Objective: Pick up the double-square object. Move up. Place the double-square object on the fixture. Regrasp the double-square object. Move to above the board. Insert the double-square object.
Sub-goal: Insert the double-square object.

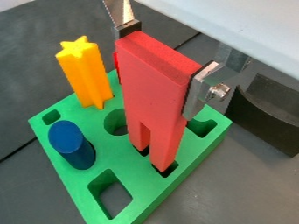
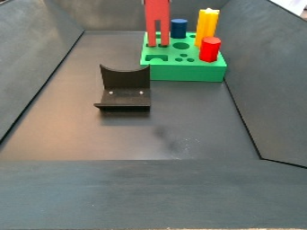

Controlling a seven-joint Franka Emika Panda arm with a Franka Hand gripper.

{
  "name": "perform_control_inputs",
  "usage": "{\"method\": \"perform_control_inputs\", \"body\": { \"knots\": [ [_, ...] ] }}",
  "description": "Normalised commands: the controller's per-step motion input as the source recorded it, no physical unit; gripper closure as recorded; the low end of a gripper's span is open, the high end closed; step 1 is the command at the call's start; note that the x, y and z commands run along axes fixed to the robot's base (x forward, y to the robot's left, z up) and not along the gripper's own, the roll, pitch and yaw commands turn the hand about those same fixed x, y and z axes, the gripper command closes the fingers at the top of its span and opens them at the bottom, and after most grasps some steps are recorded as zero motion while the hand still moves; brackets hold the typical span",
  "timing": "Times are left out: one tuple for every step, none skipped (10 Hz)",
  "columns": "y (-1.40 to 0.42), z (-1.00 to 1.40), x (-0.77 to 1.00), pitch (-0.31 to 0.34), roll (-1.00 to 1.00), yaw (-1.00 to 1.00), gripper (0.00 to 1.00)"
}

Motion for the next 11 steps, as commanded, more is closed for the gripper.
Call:
{"method": "perform_control_inputs", "body": {
  "knots": [
    [0.00, -0.22, 0.03, 0.030, 0.07, -0.11, 1.00],
    [0.00, -0.21, 0.05, 0.019, 0.00, -0.12, 1.00],
    [0.00, -0.24, 0.16, 0.024, 0.00, -0.14, 1.00],
    [0.00, -0.25, 0.22, 0.044, 0.02, -0.16, 1.00],
    [0.00, -0.29, 0.22, 0.034, 0.02, -0.13, 1.00],
    [0.00, -0.35, 0.20, 0.004, 0.03, -0.07, 1.00],
    [0.00, -0.47, 0.00, 0.000, 0.06, -0.05, 1.00],
    [0.00, -0.45, 0.00, -0.027, 0.09, -0.03, 1.00],
    [-0.01, -0.37, -0.02, -0.027, 0.15, -0.02, 1.00],
    [-0.02, -0.31, -0.02, -0.023, 0.17, -0.01, 1.00],
    [-0.01, -0.31, -0.05, -0.033, 0.16, 0.00, 1.00]
  ]
}}
